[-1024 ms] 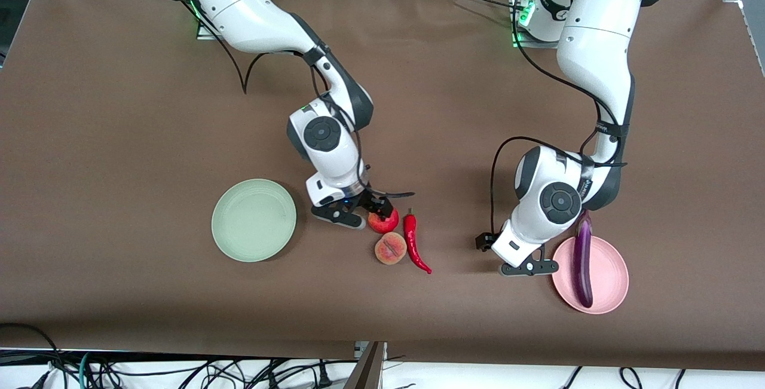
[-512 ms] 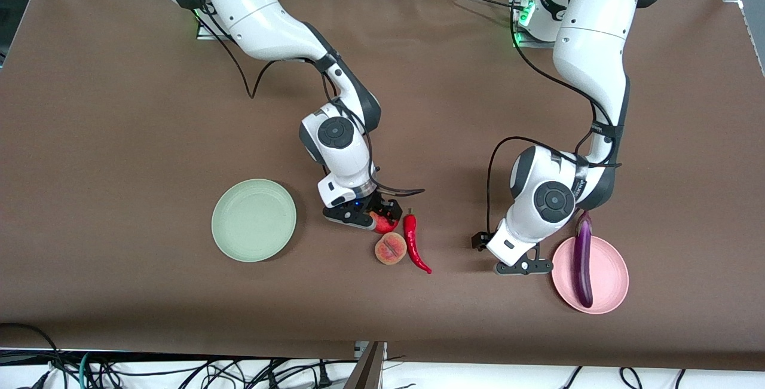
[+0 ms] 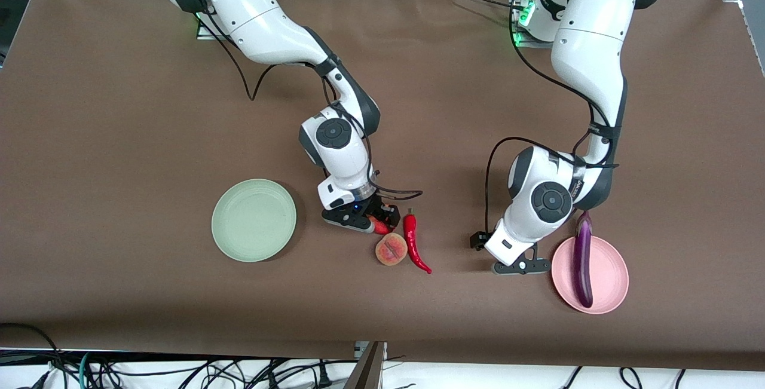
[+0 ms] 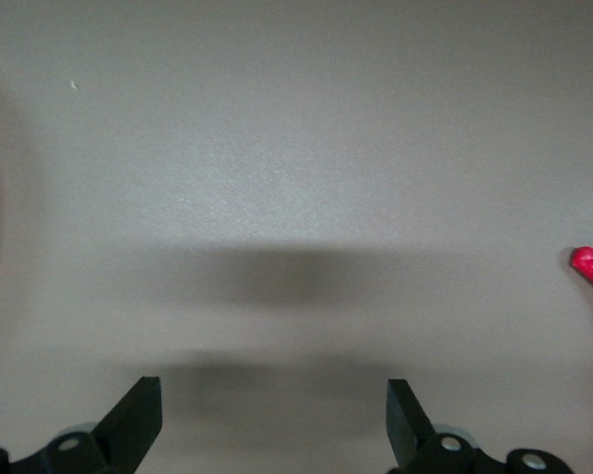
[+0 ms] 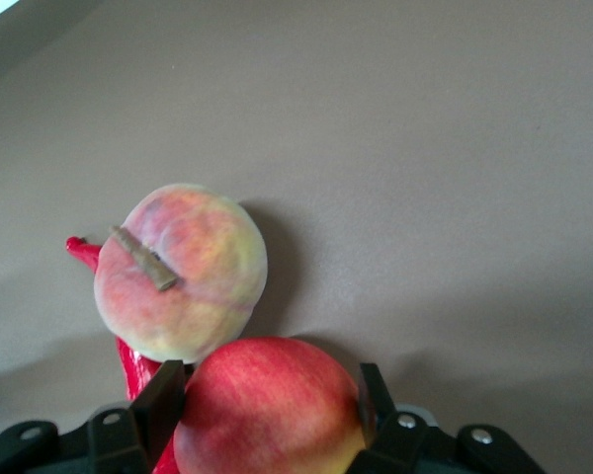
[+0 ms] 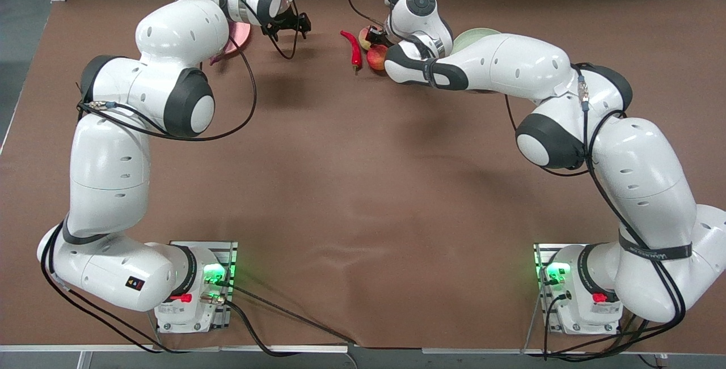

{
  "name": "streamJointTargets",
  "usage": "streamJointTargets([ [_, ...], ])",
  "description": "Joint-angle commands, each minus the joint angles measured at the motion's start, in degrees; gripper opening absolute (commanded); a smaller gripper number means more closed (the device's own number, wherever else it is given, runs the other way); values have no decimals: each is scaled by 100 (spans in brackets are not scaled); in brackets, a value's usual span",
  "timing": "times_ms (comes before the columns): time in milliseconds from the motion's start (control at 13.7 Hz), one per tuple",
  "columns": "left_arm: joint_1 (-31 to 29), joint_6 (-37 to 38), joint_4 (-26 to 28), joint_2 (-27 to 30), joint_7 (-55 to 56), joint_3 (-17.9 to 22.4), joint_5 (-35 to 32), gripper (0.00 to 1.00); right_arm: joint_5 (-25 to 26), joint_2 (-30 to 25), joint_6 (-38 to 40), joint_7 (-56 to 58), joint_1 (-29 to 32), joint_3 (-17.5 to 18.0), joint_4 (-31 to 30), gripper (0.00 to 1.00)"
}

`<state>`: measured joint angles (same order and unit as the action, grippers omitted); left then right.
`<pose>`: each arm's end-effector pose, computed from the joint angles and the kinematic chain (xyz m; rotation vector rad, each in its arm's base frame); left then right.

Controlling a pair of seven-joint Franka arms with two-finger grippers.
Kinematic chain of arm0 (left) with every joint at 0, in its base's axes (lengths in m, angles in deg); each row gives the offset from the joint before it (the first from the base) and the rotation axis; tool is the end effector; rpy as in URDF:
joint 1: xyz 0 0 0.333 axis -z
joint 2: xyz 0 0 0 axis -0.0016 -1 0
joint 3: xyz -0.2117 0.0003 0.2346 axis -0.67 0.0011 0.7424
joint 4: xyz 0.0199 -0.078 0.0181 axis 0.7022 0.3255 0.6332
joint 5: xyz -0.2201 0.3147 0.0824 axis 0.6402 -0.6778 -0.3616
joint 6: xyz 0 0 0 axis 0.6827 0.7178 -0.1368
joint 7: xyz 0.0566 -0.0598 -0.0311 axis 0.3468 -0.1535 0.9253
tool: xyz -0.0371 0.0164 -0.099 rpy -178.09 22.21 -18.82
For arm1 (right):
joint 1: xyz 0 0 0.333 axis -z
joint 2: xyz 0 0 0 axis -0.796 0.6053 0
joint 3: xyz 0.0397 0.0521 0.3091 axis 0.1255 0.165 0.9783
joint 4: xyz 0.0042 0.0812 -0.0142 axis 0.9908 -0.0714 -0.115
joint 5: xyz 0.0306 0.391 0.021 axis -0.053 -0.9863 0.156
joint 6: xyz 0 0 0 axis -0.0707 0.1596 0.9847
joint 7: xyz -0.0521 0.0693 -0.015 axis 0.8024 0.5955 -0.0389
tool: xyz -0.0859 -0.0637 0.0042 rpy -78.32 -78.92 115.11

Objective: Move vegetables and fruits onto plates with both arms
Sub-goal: 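Close the right gripper on the red pomegranate and hold it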

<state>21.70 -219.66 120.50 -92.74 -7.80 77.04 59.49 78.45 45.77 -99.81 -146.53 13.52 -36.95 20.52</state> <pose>0.7197 -0.2263 0.2170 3.0788 0.1337 0.1140 0.6335 0.4783 0.2102 -2.7837 0.4845 -0.4534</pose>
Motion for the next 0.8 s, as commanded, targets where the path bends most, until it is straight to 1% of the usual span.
streamJointTargets([
  [0,89,-19,-15,5,79,49,174,100,94,151,-94,-121,-50,-18,-74,53],
  [220,246,-19,-15,14,140,40,183,100,68,63,-77,-43,-85,-1,-118,31],
  [293,325,-19,-23,23,288,40,192,100,67,28,-77,2,-68,-1,-118,19],
  [366,431,-19,-23,23,481,40,218,100,67,-16,-42,19,-59,-1,-127,11],
  [439,545,-19,-23,14,596,40,297,100,59,-138,54,28,-50,-1,-135,8],
  [512,659,-19,-15,-3,641,49,393,100,59,-261,282,54,-24,8,-135,8],
  [732,792,-54,20,-82,632,49,447,100,50,-832,1370,579,222,96,-135,8],
])
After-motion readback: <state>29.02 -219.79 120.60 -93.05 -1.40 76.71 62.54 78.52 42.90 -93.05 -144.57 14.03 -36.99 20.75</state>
